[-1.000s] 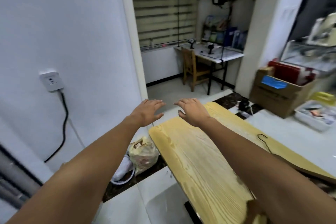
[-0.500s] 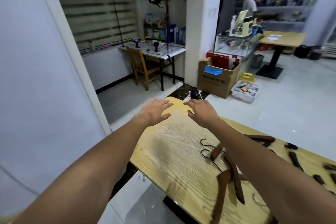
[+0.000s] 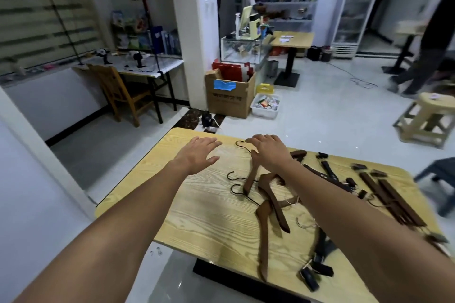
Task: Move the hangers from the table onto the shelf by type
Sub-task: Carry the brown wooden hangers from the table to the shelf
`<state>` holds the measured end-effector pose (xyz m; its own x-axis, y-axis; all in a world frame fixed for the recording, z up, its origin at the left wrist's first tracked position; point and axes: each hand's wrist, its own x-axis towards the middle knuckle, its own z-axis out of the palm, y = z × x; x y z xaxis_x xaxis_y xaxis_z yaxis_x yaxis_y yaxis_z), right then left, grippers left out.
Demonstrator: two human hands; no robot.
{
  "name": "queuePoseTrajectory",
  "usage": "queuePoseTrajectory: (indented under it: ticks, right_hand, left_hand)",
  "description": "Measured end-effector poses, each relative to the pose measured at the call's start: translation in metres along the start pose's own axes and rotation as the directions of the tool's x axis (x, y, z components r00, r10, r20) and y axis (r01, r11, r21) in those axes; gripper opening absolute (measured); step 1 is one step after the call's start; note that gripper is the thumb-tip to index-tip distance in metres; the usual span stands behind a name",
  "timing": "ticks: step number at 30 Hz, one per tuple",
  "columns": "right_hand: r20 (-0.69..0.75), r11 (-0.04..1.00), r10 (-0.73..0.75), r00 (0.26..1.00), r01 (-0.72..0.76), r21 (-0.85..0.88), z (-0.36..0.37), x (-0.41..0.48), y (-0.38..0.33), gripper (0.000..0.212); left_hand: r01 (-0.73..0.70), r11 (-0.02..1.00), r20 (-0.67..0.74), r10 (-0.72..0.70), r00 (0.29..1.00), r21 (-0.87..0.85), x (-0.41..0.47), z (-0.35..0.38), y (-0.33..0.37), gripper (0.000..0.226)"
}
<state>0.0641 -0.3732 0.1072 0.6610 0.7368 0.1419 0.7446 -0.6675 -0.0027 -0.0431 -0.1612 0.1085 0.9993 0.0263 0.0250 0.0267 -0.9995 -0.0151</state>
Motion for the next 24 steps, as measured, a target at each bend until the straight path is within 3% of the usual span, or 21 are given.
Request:
queuePoseTrajectory:
  ticks: [14, 24]
  right_hand:
    - [0.02, 0.989, 0.146, 0.989, -0.145, -0.024, 0.006, -0.039, 0.061, 0.044]
    - [0.063, 0.984, 0.179, 0.982, -0.18, 0.014, 0.03, -0.015, 0.11, 0.044]
  left_hand:
    - [-0.126, 0.992, 0.017, 0.127, 0.992, -0.032, 0.048, 0.013, 0.049, 0.054]
    - [-0.125, 0.991, 0.049, 0.127, 0.991, -0.037, 0.103, 0.023, 0.063, 0.054]
